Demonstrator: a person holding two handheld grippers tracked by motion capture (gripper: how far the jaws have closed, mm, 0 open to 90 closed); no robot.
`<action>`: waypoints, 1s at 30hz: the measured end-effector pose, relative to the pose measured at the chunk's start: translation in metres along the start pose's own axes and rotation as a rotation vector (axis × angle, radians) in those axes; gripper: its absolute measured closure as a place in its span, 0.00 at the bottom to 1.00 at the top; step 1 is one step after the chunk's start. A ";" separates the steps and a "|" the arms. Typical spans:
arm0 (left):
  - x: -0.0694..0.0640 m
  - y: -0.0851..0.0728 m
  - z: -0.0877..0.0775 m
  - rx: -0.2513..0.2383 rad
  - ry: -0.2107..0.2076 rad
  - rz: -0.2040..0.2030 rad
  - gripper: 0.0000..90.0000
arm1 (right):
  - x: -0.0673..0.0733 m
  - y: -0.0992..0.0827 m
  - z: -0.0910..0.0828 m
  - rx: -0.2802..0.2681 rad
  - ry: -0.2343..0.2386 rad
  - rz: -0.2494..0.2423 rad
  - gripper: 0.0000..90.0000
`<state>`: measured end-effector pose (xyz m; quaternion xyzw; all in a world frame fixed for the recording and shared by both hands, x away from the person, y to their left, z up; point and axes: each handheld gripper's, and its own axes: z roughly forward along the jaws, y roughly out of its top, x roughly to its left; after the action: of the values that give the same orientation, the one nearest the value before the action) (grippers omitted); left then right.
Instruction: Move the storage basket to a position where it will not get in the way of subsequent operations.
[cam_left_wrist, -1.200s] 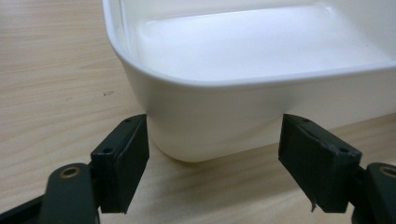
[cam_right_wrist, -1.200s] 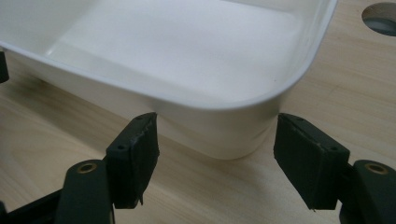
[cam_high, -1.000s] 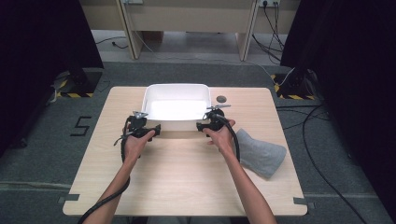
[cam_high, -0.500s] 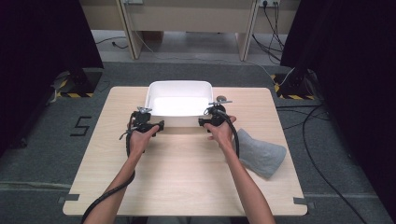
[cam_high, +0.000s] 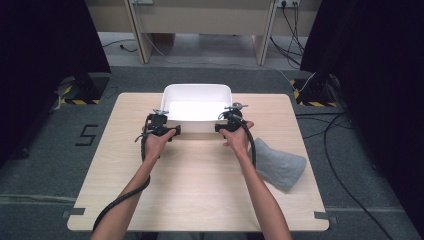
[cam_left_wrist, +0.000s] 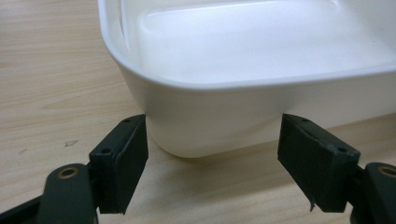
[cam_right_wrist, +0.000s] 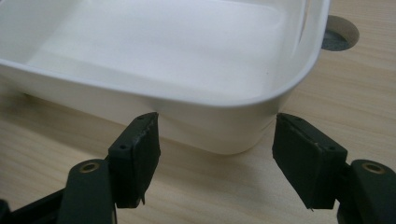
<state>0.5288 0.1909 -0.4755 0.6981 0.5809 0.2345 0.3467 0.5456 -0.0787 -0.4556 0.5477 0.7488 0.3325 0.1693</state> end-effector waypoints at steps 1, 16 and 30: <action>-0.001 0.001 0.000 -0.002 0.000 -0.001 0.27 | -0.001 0.001 0.000 -0.001 -0.001 -0.005 0.36; -0.005 -0.001 -0.014 -0.019 -0.058 -0.011 0.25 | -0.006 0.001 -0.022 -0.008 0.046 0.003 0.34; -0.015 -0.014 -0.051 -0.025 -0.174 0.007 0.21 | -0.023 -0.012 -0.068 -0.036 0.106 -0.041 0.34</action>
<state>0.4792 0.1885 -0.4518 0.7134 0.5432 0.1817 0.4037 0.5035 -0.1238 -0.4174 0.5109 0.7618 0.3707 0.1461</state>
